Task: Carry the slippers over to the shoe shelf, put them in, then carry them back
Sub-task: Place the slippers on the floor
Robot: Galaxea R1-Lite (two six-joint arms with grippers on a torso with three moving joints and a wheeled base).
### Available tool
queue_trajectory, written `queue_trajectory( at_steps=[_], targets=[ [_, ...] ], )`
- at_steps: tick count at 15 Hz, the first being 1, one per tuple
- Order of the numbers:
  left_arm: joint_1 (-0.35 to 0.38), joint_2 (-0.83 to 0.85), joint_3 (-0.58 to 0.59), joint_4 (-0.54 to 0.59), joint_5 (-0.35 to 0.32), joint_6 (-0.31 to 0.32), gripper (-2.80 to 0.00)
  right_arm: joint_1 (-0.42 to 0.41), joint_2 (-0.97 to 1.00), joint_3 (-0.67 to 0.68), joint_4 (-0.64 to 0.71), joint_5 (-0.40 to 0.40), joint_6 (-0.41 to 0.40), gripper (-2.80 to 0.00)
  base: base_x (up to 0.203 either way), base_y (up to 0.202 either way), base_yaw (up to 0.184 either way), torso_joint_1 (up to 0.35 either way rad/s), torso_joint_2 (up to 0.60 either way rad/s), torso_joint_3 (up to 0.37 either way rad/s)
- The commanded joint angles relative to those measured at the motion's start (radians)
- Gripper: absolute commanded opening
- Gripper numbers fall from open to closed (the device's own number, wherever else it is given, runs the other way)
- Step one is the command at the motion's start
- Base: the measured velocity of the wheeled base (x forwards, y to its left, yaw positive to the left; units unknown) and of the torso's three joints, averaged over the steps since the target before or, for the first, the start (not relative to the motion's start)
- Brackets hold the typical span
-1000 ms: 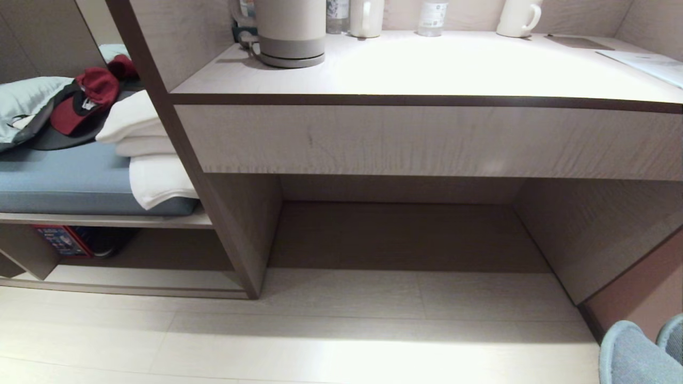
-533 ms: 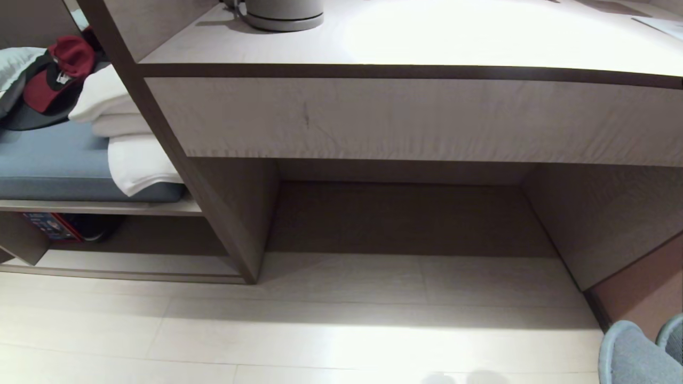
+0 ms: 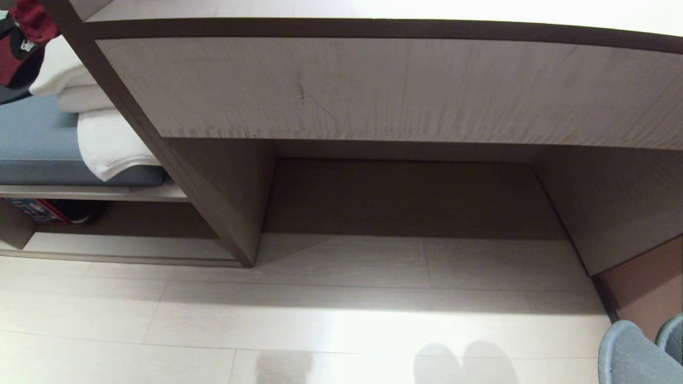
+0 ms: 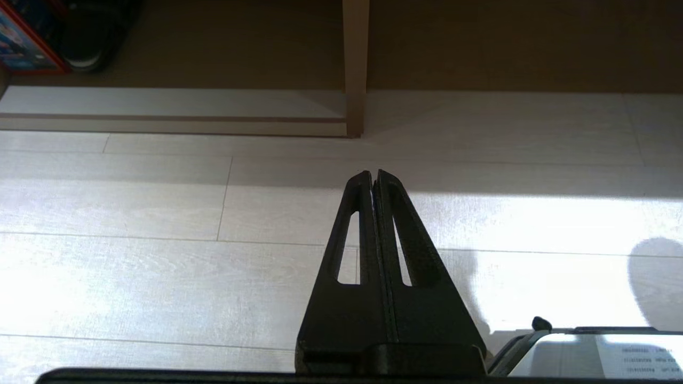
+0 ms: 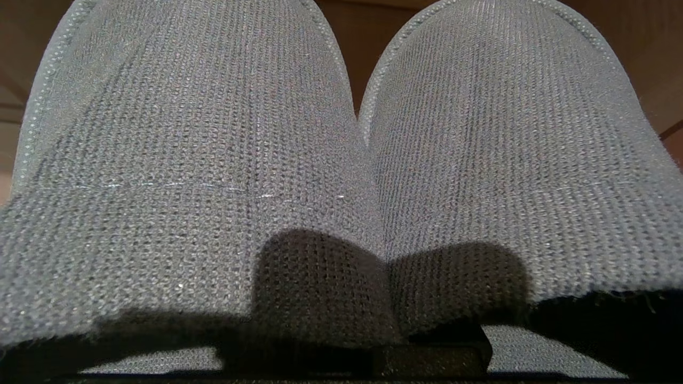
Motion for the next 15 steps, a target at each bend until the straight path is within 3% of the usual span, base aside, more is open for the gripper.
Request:
queue_trajectory(
  at_steps=[1, 15],
  targets=[
    [0.0, 0.0, 0.0, -0.001, 0.0, 0.0, -2.8, 0.002, 0.0, 0.0, 0.0, 0.0, 0.001, -2.8, 0.0, 0.0, 0.0, 0.007, 0.0, -0.206],
    [0.0, 0.001, 0.0, 0.0, 0.0, -0.002, -2.8, 0.002, 0.001, 0.0, 0.0, 0.0, -0.001, -2.8, 0.0, 0.0, 0.0, 0.002, 0.0, -0.199]
  ],
)
